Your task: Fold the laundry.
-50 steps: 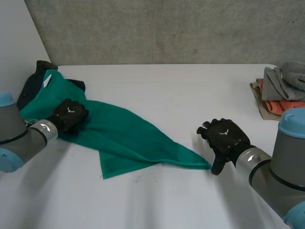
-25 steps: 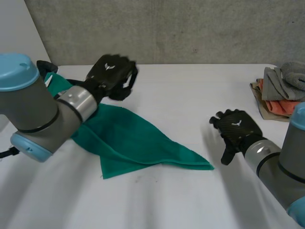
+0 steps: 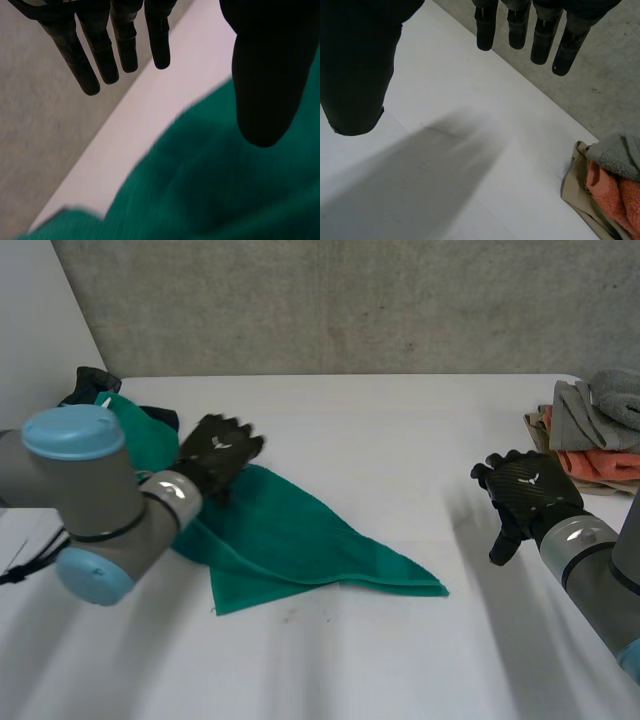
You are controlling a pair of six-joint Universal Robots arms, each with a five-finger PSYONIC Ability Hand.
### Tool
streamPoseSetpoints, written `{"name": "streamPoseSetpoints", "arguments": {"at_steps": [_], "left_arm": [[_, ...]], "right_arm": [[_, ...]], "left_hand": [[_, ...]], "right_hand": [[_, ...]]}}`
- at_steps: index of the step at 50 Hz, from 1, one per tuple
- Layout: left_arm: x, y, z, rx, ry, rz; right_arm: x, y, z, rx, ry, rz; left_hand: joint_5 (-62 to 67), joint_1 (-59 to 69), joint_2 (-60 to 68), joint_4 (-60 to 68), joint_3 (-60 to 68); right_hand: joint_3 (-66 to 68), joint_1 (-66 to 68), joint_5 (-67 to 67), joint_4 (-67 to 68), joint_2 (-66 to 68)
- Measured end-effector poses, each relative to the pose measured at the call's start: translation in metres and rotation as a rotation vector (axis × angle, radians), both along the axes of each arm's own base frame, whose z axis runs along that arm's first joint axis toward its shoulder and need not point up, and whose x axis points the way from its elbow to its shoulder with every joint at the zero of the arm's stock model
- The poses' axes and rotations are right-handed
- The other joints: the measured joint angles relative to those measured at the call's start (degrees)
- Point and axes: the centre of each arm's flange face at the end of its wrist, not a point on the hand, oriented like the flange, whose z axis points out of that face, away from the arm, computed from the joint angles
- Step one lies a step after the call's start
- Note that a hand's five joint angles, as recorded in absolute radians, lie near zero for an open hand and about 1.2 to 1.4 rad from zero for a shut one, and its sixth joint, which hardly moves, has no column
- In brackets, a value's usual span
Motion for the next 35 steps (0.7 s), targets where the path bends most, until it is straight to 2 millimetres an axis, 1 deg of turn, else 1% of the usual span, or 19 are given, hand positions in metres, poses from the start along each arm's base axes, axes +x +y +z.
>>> {"name": "streamPoseSetpoints", "arguments": {"at_steps": [2, 3, 4, 7, 11, 13, 17, 18, 19, 20, 21, 22, 23, 25, 28, 30, 32, 34, 35], "left_arm": [[0.015, -0.011, -0.009, 0.012, -0.045, 0.033], [0.018, -0.013, -0.010, 0.015, -0.051, 0.039], [0.025, -0.019, -0.016, 0.025, -0.065, 0.055], [0.032, -0.027, -0.025, 0.041, -0.072, 0.068], [0.033, -0.034, -0.034, 0.055, -0.062, 0.054], [0.030, -0.038, -0.041, 0.062, -0.050, 0.029], [0.026, -0.040, -0.049, 0.073, -0.041, 0.001], [0.025, -0.041, -0.051, 0.075, -0.040, -0.004], [0.024, -0.042, -0.054, 0.078, -0.039, -0.009], [0.023, -0.042, -0.055, 0.079, -0.039, -0.011], [0.022, -0.042, -0.056, 0.081, -0.038, -0.014], [0.021, -0.042, -0.057, 0.079, -0.038, -0.015], [0.021, -0.042, -0.057, 0.078, -0.037, -0.015], [0.019, -0.042, -0.056, 0.073, -0.036, -0.014], [0.012, -0.039, -0.048, 0.044, -0.024, -0.003], [0.005, -0.035, -0.033, 0.014, 0.011, 0.013], [-0.001, -0.030, -0.022, 0.002, 0.044, 0.021], [-0.012, -0.021, -0.003, -0.010, 0.113, 0.022], [-0.012, -0.021, -0.003, -0.010, 0.113, 0.022]], "right_arm": [[0.001, 0.001, -0.001, 0.004, 0.001, 0.003], [0.001, 0.001, -0.002, 0.005, 0.002, 0.004], [0.001, 0.001, -0.002, 0.008, 0.002, 0.006], [0.002, 0.002, -0.004, 0.012, 0.003, 0.008], [0.002, 0.003, -0.005, 0.014, 0.004, 0.008], [0.002, 0.003, -0.005, 0.015, 0.005, 0.007], [0.002, 0.003, -0.005, 0.016, 0.005, 0.007], [0.002, 0.003, -0.005, 0.016, 0.006, 0.006], [0.001, 0.003, -0.005, 0.017, 0.006, 0.006], [0.001, 0.003, -0.005, 0.017, 0.006, 0.006], [0.001, 0.003, -0.005, 0.017, 0.006, 0.005], [0.001, 0.003, -0.005, 0.016, 0.006, 0.005], [0.001, 0.003, -0.005, 0.016, 0.006, 0.005], [0.001, 0.003, -0.005, 0.017, 0.007, 0.004], [0.000, 0.003, -0.006, 0.017, 0.007, 0.003], [0.000, 0.002, -0.006, 0.017, 0.007, 0.001], [0.000, 0.002, -0.006, 0.017, 0.007, 0.000], [-0.001, 0.001, -0.005, 0.016, 0.007, -0.003], [-0.001, 0.001, -0.005, 0.016, 0.007, -0.003]], "left_hand": [[0.14, 0.00, 0.02, 0.04, 0.00], [0.31, 0.00, 0.12, 0.18, 0.04], [0.67, 0.05, 0.13, 0.18, 0.12], [1.66, 0.22, 0.70, 0.71, 0.33], [4.95, 3.07, 3.82, 4.29, 3.39], [8.17, 6.89, 7.31, 7.74, 6.70], [10.81, 9.87, 10.12, 10.54, 9.68], [18.03, 18.16, 17.42, 17.92, 16.92], [20.82, 21.41, 20.96, 20.77, 19.81], [20.82, 21.41, 20.96, 20.77, 19.81], [35.56, 37.14, 36.06, 35.54, 35.43], [35.56, 37.14, 36.06, 35.54, 35.43], [43.30, 42.54, 43.99, 44.18, 43.24], [43.59, 42.54, 44.98, 45.29, 44.17], [43.59, 42.54, 45.47, 45.93, 44.65], [43.59, 42.54, 45.48, 45.94, 44.66], [43.59, 42.54, 45.49, 45.94, 44.67], [43.59, 42.54, 45.51, 45.95, 44.67], [43.59, 42.54, 45.51, 45.95, 44.67]], "right_hand": [[0.00, 0.00, 0.00, 0.00, 0.00], [0.00, 0.00, 0.00, 0.00, 0.00], [0.00, 0.00, 0.00, 0.00, 0.00], [0.00, 0.00, 0.00, 0.00, 0.00], [0.00, 0.00, 0.00, 0.00, 0.00], [0.00, 0.00, 0.00, 0.00, 0.00], [0.00, 0.00, 0.00, 0.00, 0.00], [0.00, 0.00, 0.00, 0.00, 0.00], [0.00, 0.00, 0.00, 0.00, 0.00], [0.00, 0.00, 0.00, 0.00, 0.00], [0.00, 0.00, 0.00, 0.00, 0.00], [0.00, 0.00, 0.00, 0.00, 0.00], [0.00, 0.00, 0.00, 0.00, 0.00], [0.00, 0.00, 0.00, 0.00, 0.00], [0.00, 0.00, 0.00, 0.00, 0.00], [0.00, 0.00, 0.00, 0.00, 0.00], [0.00, 0.00, 0.00, 0.00, 0.00], [0.00, 0.00, 0.00, 0.00, 0.00], [0.00, 0.00, 0.00, 0.00, 0.00]]}}
